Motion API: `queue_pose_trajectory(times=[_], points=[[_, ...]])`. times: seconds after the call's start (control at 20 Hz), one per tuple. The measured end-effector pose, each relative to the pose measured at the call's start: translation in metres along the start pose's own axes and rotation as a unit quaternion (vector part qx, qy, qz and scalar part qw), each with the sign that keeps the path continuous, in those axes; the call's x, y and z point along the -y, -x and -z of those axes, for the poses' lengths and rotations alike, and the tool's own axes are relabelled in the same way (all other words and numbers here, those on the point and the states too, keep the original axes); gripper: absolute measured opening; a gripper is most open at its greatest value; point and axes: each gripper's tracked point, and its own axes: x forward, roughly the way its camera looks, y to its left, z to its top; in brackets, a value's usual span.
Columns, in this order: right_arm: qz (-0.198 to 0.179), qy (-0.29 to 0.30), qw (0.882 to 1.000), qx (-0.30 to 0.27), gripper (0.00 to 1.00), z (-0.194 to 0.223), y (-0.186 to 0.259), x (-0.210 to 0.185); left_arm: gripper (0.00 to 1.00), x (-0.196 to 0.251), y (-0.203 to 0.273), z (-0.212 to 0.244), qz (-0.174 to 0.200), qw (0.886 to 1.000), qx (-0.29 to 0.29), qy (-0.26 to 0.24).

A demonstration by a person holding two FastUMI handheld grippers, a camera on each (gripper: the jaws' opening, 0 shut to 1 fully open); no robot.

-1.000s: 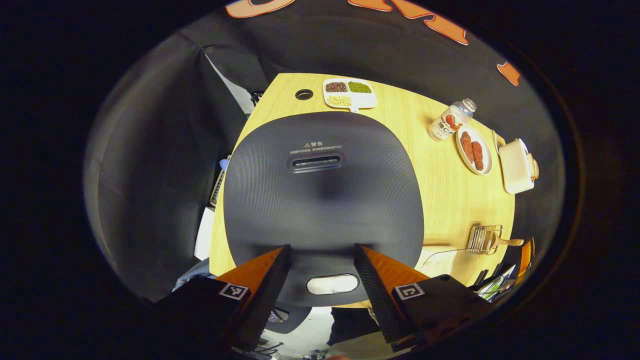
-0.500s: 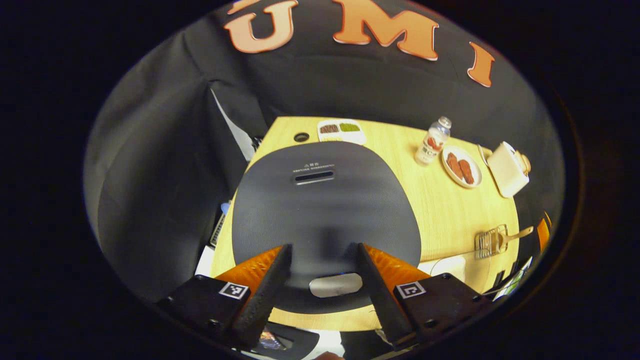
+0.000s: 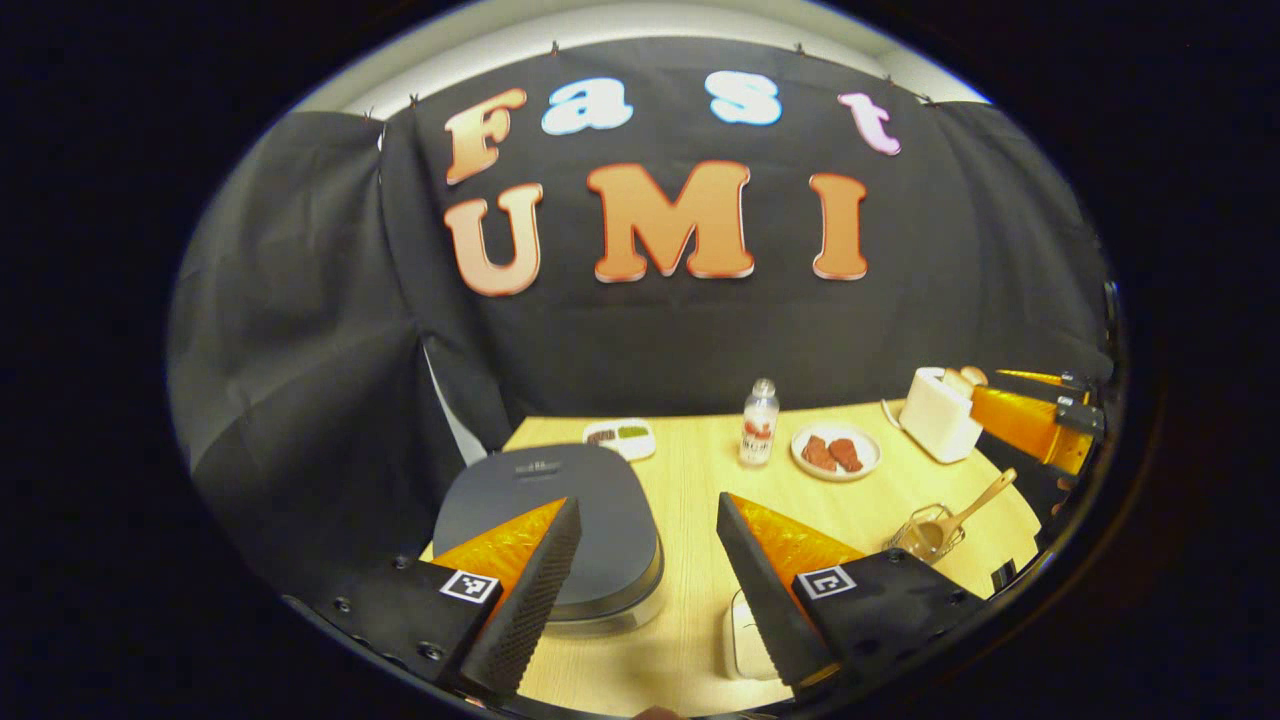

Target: Close the left gripper, press the button to open the rice cooker; take a wooden spoon from the chopstick holder with the right hand, scoop a spoonful of rice and pour it into the rice cooker, then put the wooden spoon back into the chopstick holder.

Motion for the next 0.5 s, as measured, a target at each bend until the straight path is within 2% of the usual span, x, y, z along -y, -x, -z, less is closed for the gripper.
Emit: queue_pose_trajectory(times=[0.05,0.1,0.15,0.3,0.5], points=[[-0.004,0.002,1.0,0.009,0.81,-0.007,0.002,-0.005,0.87,0.003,0.006,-0.016,-0.002,1.0,0.027,-0.004],[-0.007,0.004,1.0,0.018,0.81,-0.013,0.003,-0.008,0.88,0.005,0.01,-0.03,-0.005,0.999,0.051,-0.006],[-0.01,0.003,1.0,0.027,0.81,-0.019,0.003,-0.011,0.95,0.007,0.016,-0.041,-0.004,0.998,0.07,-0.007],[-0.02,-0.003,0.999,0.048,0.81,-0.031,0.01,-0.023,0.91,0.019,0.031,-0.067,0.011,0.994,0.11,0.0],[-0.019,0.017,0.997,0.072,0.81,-0.037,0.017,-0.02,0.87,0.018,0.047,-0.092,0.0,0.987,0.162,-0.01]])
